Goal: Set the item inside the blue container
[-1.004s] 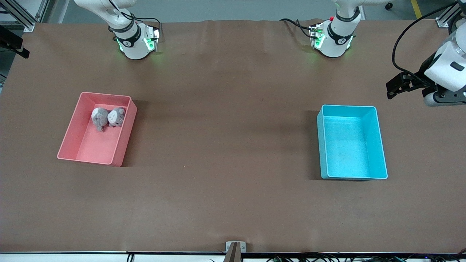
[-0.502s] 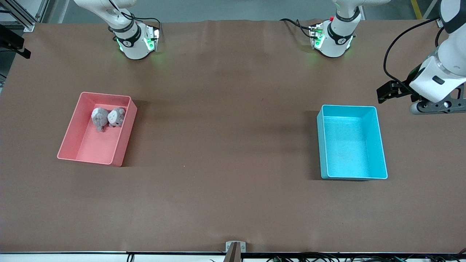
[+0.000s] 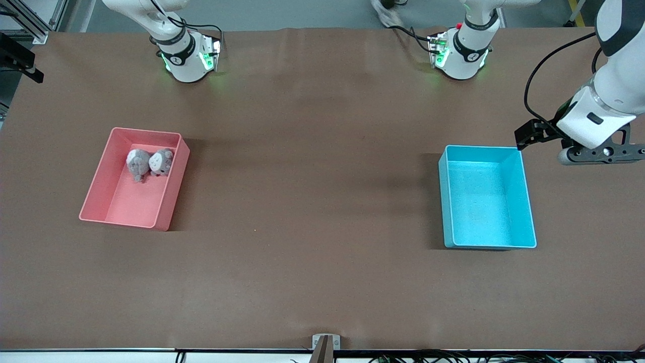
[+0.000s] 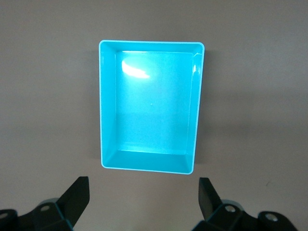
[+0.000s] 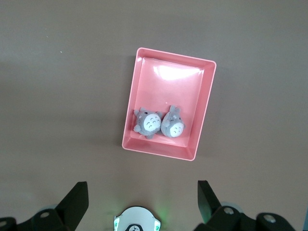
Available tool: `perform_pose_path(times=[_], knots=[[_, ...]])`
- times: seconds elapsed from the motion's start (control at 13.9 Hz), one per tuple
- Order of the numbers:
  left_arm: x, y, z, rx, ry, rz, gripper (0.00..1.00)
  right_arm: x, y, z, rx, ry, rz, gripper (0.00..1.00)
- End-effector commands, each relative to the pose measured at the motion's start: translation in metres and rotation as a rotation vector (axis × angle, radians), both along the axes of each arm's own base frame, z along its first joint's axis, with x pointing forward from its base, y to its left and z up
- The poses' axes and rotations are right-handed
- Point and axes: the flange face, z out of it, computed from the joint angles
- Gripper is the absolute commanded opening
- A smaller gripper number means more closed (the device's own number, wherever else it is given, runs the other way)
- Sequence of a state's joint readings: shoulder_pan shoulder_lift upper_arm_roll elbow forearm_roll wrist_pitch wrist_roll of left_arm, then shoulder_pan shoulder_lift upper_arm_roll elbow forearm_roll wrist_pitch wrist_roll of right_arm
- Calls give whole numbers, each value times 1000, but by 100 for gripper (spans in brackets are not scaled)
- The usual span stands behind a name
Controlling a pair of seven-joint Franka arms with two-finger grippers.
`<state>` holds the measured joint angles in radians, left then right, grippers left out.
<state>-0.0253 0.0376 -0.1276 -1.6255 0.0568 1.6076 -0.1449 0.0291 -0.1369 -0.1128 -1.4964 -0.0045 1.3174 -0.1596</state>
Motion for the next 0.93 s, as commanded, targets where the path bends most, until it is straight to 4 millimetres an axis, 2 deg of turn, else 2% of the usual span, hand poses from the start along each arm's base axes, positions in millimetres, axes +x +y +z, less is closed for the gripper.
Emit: perform_pose_path(times=[0.0,0.86], knots=[[-3,-3,3,1,-13,-8,100,-5,1,6,8,-20,10,100],[-2,-1,1,-1,-15,-5,100,-6,-2,5,9,-12,3,100]])
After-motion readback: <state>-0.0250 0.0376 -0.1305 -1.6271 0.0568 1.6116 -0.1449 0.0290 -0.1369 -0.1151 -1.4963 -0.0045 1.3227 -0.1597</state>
